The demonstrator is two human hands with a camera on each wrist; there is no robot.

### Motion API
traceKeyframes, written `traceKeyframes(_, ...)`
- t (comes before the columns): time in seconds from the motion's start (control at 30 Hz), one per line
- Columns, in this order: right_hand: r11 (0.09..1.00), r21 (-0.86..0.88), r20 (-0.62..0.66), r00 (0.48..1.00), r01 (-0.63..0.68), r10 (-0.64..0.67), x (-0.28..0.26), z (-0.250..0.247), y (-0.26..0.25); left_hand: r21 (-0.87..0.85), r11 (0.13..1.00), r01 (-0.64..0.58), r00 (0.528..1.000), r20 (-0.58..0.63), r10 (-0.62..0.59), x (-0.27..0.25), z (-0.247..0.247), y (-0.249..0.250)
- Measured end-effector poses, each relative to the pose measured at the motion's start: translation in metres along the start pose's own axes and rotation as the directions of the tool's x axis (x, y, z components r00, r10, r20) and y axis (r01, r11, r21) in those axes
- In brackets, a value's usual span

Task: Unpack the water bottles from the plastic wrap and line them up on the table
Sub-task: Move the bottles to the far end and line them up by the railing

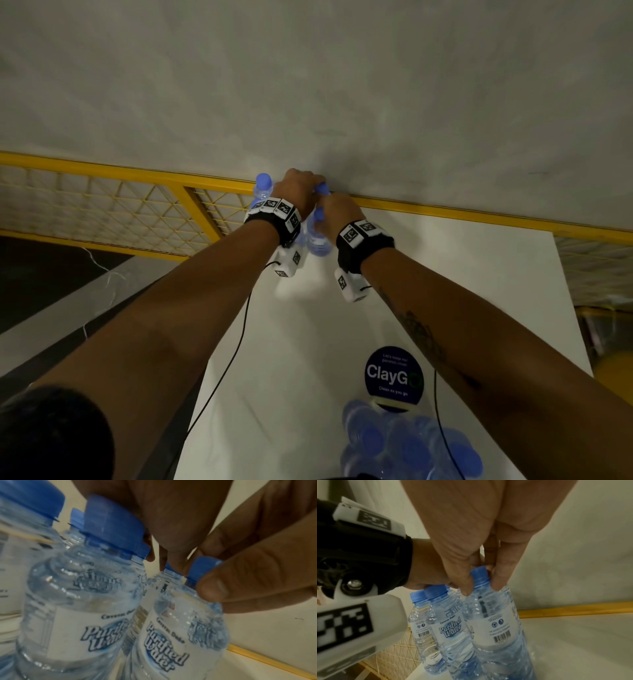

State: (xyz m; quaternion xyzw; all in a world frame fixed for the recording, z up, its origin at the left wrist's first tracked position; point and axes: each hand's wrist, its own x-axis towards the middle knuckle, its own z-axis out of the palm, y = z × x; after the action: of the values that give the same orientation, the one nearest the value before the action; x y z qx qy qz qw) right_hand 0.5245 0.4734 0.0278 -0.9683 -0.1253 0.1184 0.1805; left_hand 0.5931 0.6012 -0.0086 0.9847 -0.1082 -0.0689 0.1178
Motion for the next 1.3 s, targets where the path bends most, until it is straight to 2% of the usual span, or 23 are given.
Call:
traceKeyframes(0.2, 0.999, 0.036, -0.035, 0.999, 0.041, -0.040, 0.001, 0.007, 0.000, 0.047, 0.999, 0.003, 1.000, 0.024, -0.004, -0.004, -0.001, 0.003)
traceKeyframes(0.4, 0.994, 0.108, -0.041, 0.999, 0.002, 0.002, -0.001, 0.009, 0.002, 0.071, 0.997, 0.002, 0.999, 0.043, -0.006, -0.010, -0.008, 0.008)
traceKeyframes(0.47, 0.988, 0.151, -0.048, 0.999, -0.011, 0.018, -0.006, 0.005, 0.001, 0.027, 1.000, 0.011, 1.000, 0.006, -0.011, -0.017, -0.011, 0.009)
traceKeyframes(0.6, 0.999, 0.051, -0.043, 0.999, 0.002, 0.000, -0.036, -0.013, -0.003, -0.109, 0.994, 0.004, 0.983, -0.184, -0.024, -0.048, -0.025, 0.019)
traceKeyframes(0.63, 1.000, 0.031, -0.032, 0.999, -0.006, 0.007, -0.049, -0.023, -0.005, -0.124, 0.992, -0.035, 0.972, -0.235, 0.005, -0.057, -0.031, 0.023)
traceKeyframes(0.7, 0.999, 0.033, -0.005, 1.000, 0.015, -0.015, -0.084, -0.041, -0.008, -0.139, 0.981, -0.132, 0.960, -0.263, 0.092, -0.081, -0.037, 0.036)
traceKeyframes(0.8, 0.993, 0.059, -0.026, 0.995, 0.101, -0.100, -0.147, -0.064, -0.007, -0.242, 0.928, -0.283, 0.946, -0.232, 0.228, -0.132, -0.037, 0.062)
traceKeyframes(0.9, 0.995, -0.010, 0.047, 0.994, 0.098, -0.097, -0.207, -0.074, -0.003, -0.335, 0.869, -0.366, 0.927, -0.217, 0.306, -0.198, -0.033, 0.092)
traceKeyframes(1.0, 0.994, -0.029, 0.136, 0.986, 0.103, -0.098, -0.265, -0.076, -0.002, -0.371, 0.840, -0.395, 0.918, -0.137, 0.371, -0.257, -0.023, 0.121)
traceKeyframes(1.07, 0.995, -0.018, 0.208, 0.974, 0.095, -0.090, -0.300, -0.067, -0.001, -0.399, 0.829, -0.392, 0.911, -0.042, 0.410, -0.288, -0.012, 0.134)
traceKeyframes(1.2, 0.995, 0.012, 0.313, 0.945, 0.096, -0.095, -0.355, -0.029, 0.003, -0.422, 0.803, -0.420, 0.852, 0.121, 0.509, -0.333, 0.022, 0.144)
traceKeyframes(1.3, 0.998, -0.020, 0.404, 0.914, 0.054, -0.041, -0.383, 0.009, 0.000, -0.381, 0.843, -0.380, 0.836, 0.248, 0.489, -0.355, 0.036, 0.152)
